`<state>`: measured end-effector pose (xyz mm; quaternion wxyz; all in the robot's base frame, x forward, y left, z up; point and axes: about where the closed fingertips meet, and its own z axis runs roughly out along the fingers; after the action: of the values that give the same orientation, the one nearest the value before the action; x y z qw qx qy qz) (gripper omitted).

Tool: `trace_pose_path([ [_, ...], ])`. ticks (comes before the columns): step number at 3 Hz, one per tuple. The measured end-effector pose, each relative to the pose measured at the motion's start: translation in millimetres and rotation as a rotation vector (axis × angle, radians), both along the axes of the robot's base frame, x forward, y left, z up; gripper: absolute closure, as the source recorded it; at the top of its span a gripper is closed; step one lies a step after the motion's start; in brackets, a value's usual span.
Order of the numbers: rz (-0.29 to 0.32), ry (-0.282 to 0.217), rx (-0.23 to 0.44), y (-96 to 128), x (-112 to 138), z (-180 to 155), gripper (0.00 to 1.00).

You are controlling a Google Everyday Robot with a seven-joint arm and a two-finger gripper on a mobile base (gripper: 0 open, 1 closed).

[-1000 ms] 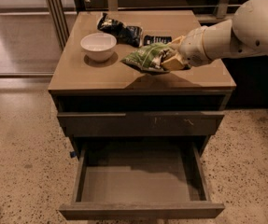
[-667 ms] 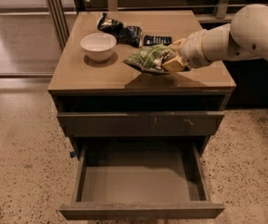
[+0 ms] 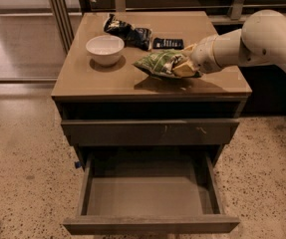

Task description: Pick green jalapeno chip bag from middle drawer and place on counter

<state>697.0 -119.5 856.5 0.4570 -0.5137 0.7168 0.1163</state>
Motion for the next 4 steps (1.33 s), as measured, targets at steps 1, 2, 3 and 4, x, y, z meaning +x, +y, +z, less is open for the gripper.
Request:
trace_pose_path([
  [1, -0.024, 0.015, 0.004, -1, 10, -7, 1.00],
  [2, -0.059, 0.017, -0.010, -4, 21, -13, 1.00],
  [3, -0.060, 0.018, -0.010, -4, 21, -14, 0.81],
  [4, -0.060, 0.018, -0.010, -4, 21, -14, 0.58],
])
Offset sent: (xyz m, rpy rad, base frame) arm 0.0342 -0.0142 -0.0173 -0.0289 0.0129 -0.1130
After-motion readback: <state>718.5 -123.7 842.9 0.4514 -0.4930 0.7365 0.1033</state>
